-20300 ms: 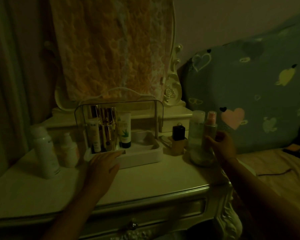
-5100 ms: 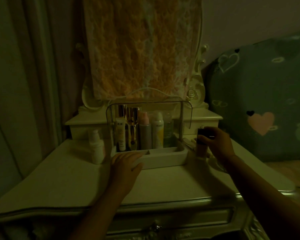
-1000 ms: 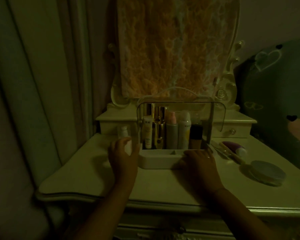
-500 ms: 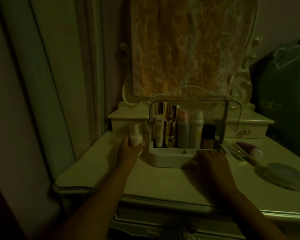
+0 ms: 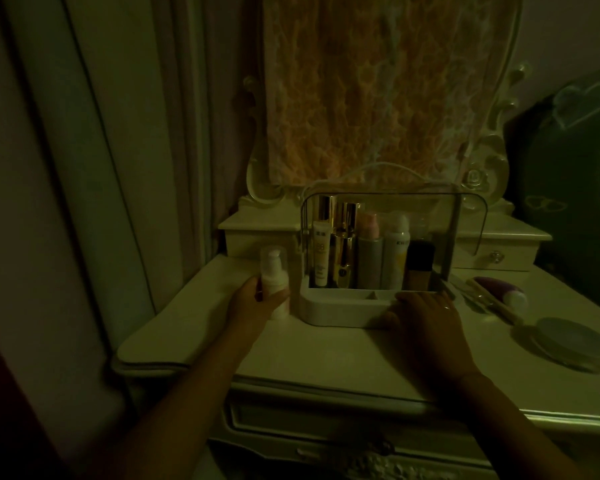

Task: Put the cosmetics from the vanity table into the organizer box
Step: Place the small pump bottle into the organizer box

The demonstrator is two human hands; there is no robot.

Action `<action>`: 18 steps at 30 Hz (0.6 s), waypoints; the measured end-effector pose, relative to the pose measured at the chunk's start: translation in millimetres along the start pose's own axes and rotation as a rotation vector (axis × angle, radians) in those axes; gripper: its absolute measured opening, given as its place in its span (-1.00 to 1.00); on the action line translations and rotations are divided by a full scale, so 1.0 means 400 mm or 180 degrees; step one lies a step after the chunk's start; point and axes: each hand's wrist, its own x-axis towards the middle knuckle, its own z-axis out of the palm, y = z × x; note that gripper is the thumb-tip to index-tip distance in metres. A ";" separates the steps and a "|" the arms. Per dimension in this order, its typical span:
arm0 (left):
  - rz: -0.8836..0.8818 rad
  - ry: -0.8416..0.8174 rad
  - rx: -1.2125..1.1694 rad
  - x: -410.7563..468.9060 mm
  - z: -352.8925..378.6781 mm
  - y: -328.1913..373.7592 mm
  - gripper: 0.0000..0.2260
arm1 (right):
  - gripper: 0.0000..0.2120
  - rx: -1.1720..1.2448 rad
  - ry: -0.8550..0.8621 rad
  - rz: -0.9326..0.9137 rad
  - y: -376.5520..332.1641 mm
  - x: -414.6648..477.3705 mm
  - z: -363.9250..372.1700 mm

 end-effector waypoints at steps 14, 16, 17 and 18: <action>0.0123 -0.0918 -0.0306 -0.156 0.057 0.051 -0.67 | -0.65 0.1241 0.0078 0.0016 -0.059 -0.025 -0.069; 0.0160 -0.0976 -0.0291 -0.164 0.093 0.055 -0.69 | -0.65 0.1520 0.0103 -0.0006 -0.095 -0.045 -0.065; 0.0169 -0.0974 -0.0280 -0.167 0.111 0.056 -0.68 | -0.64 0.1663 0.0074 -0.0019 -0.115 -0.054 -0.058; 0.0164 -0.0968 -0.0285 -0.168 0.127 0.057 -0.66 | -0.63 0.1833 0.0025 -0.0008 -0.136 -0.060 -0.051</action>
